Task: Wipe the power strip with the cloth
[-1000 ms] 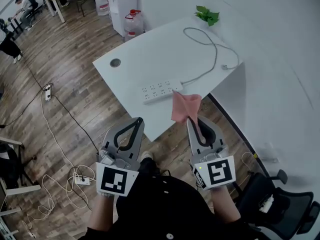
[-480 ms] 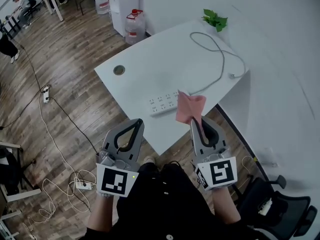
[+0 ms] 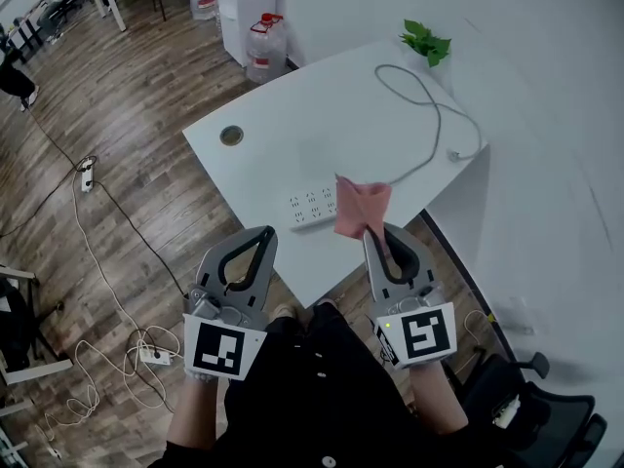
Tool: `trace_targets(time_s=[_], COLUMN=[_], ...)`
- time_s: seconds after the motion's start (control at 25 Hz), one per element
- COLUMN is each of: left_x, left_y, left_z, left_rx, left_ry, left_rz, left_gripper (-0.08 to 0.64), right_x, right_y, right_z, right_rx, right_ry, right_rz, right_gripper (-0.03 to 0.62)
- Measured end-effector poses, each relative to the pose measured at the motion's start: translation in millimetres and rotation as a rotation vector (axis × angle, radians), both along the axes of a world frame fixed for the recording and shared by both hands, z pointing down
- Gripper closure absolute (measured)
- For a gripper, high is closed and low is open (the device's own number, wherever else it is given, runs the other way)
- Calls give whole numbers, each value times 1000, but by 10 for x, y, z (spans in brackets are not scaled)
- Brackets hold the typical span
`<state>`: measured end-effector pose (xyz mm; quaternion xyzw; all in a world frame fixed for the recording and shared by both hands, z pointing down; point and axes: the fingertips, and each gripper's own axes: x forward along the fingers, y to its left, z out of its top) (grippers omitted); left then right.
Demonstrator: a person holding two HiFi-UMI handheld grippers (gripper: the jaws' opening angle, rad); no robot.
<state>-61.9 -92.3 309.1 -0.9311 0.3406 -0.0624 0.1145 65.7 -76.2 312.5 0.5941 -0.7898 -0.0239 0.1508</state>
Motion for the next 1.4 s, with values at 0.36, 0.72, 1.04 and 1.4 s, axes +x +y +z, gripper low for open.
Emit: trace_targets(time_s=[0.36,0.72,1.04,1.4], left_x=[75,27,-135,-339], left_y=[-91,-91,-102,-72], left_z=[5,10,62,64], left_rx=[-20,-24,-30,-32], left_ry=[-9,-14,-17,-18], left_rz=[-88,-164,-255,-345], left_gripper=[546,546,546,546], right_x=[50,-27,-223,-511], right_y=[-221,-390,-607,-826], right_z=[11,136,444,905], right_rx=[-7,-43,-100,-201], right_ry=[-10,-5,30,68], right_rz=[-94,-186,-290,-389], right_gripper=[531,531,531,531])
